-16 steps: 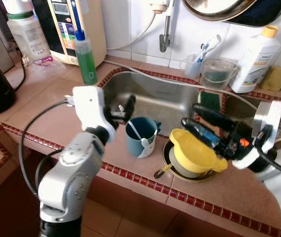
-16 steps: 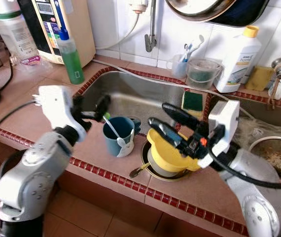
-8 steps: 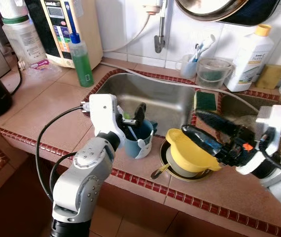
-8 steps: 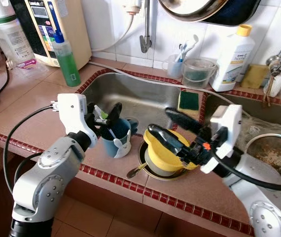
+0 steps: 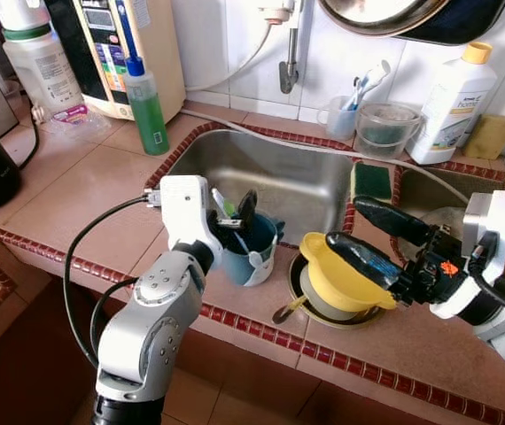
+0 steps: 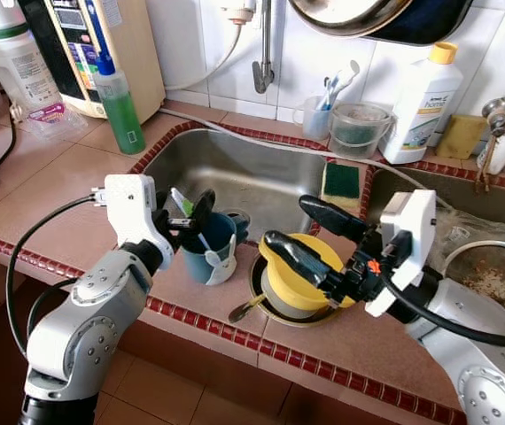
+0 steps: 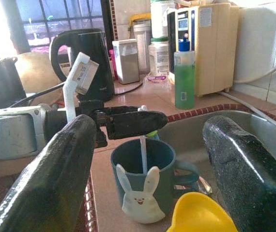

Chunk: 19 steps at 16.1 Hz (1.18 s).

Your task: Kitchen organization

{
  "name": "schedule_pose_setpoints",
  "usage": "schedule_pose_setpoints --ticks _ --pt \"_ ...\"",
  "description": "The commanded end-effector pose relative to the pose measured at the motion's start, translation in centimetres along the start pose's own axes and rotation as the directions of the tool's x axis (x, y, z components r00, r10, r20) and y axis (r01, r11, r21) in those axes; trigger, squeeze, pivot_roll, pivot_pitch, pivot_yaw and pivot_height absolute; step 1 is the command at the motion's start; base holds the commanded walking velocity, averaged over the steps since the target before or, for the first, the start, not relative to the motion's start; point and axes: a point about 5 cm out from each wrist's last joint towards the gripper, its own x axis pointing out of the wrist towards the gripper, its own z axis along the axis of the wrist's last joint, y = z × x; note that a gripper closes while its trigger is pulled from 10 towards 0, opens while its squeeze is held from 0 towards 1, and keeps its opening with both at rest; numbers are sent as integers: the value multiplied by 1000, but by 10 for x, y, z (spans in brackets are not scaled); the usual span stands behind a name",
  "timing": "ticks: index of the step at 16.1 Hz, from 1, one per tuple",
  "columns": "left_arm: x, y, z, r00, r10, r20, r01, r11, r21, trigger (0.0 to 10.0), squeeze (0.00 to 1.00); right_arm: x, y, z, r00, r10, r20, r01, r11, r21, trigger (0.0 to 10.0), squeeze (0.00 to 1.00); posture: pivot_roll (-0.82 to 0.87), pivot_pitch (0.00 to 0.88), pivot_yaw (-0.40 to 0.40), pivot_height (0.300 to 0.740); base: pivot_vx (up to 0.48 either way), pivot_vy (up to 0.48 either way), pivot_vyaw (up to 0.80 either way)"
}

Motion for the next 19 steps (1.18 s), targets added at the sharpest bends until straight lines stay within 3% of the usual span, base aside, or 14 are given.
schedule_pose_setpoints --ticks 1,6,8,9,10,19 --pt "0 3 -5 1000 21 -14 -21 1000 -7 10000 0 -1 5 7 1000 26 4 -26 999 -22 10000 0 -225 80 57 740 0 0 0" --pt "2 6 -14 997 55 -48 -57 997 -46 10000 0 -2 6 9 1000 28 -2 -28 999 -24 10000 0 -234 88 56 740 0 0 0" --pt "4 8 -18 997 41 -60 -49 990 -130 10000 0 -3 6 10 1000 26 -3 -26 999 -27 10000 0 -237 88 57 740 0 0 0" --pt "4 9 -18 998 38 -56 -47 987 -156 4667 0 -3 7 11 1000 27 -3 -27 999 -27 10000 0 -238 89 58 740 0 0 0" --pt "5 11 -17 998 37 -41 -44 983 -177 0 0 -4 8 11 1000 30 -6 -30 999 -27 10000 0 -243 91 59 740 0 0 0" --pt "9 13 -6 999 30 14 -27 984 -174 0 0 -7 12 12 999 40 -18 -41 999 -22 10000 0 -249 95 64 740 0 0 0"
